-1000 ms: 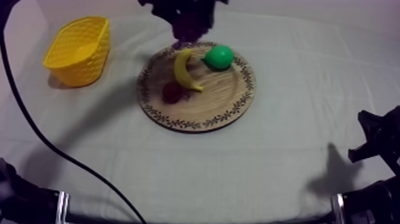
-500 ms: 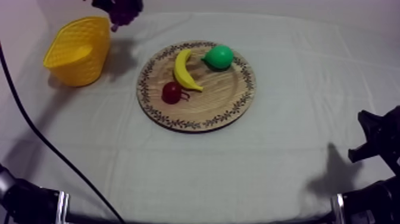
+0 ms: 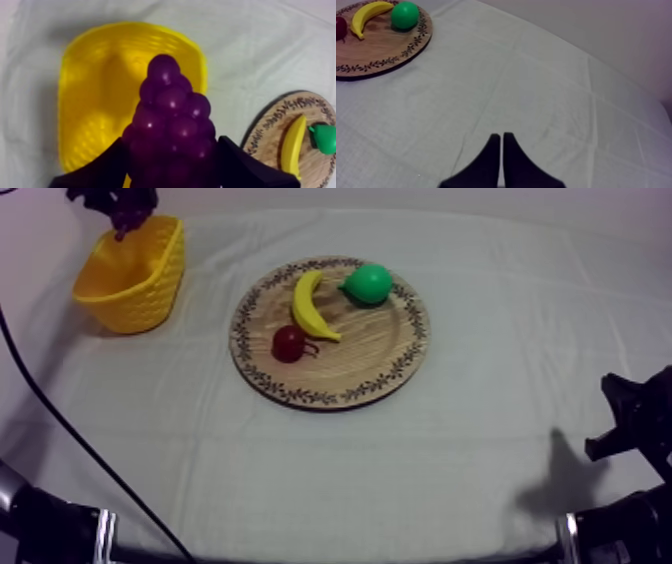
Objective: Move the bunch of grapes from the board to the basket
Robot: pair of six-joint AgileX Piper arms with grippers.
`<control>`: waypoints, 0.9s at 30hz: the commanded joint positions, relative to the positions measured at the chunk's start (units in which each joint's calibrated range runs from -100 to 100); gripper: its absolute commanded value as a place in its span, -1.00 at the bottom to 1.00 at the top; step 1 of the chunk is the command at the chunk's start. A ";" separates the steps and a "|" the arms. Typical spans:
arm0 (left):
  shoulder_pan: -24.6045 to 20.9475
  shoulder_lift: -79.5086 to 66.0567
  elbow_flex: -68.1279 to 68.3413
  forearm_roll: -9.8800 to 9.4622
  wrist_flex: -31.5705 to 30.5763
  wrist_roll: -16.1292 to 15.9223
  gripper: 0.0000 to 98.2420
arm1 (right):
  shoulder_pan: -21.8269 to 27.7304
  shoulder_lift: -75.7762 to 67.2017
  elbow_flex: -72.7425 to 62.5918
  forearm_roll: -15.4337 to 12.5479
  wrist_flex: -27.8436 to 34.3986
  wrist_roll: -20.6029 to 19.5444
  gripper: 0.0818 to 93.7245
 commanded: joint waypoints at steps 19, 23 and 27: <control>-3.30 10.06 -0.63 -0.08 -1.14 0.56 0.19 | -0.01 0.00 0.00 -0.01 -0.01 0.01 -0.99; -3.68 13.56 -0.84 0.00 -2.10 0.65 0.29 | -0.01 0.00 0.00 -0.01 -0.01 0.01 -0.99; -3.83 15.69 -0.80 0.12 -2.88 0.95 0.54 | -0.01 0.00 0.00 -0.01 -0.01 0.01 -0.99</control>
